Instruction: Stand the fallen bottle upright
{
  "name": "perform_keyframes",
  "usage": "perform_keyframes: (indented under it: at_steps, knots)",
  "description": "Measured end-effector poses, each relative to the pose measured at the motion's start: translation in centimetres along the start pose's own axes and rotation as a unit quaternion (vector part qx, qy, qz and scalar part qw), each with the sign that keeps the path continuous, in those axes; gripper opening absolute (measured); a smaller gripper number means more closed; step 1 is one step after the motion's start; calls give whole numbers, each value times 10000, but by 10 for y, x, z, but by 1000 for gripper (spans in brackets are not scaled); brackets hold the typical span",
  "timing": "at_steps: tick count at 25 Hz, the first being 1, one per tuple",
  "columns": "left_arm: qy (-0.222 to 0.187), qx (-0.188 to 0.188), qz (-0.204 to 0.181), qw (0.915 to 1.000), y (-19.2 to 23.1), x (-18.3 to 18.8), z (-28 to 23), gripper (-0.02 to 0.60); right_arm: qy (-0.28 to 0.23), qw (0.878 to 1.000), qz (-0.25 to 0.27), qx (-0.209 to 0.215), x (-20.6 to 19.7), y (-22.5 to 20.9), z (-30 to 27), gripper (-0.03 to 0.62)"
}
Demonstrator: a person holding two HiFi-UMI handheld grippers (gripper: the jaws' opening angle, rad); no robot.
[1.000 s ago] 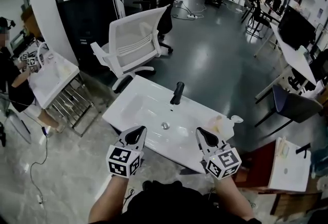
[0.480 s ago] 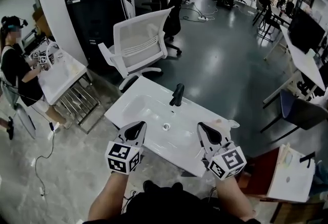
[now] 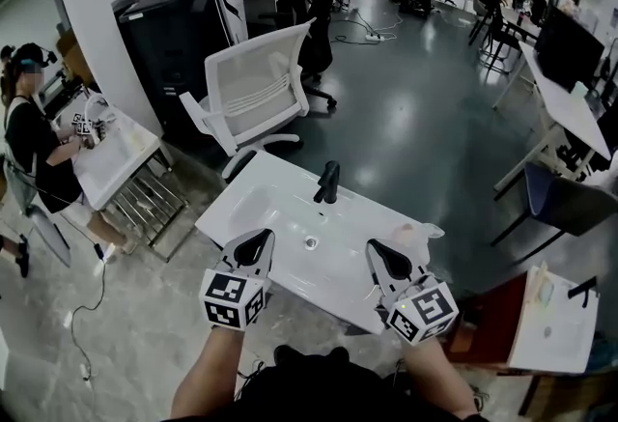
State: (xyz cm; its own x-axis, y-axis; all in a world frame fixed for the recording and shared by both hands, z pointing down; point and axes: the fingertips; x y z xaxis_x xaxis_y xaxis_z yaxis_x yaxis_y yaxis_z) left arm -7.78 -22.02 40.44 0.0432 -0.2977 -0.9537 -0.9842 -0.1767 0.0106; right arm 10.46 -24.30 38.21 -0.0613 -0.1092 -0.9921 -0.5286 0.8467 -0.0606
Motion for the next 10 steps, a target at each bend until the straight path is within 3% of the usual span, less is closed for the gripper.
perform_keyframes:
  at_steps: [10]
  knots:
    - [62,-119,58,9999,-10,-7,-4,17,82,10000,1,-26,-5,3,9,11]
Point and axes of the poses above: the fingertips, and each gripper's own axes: z backward along the fingers, y to its left, x out of its top, and after that the axes turned 3 degrees about y, right-handed
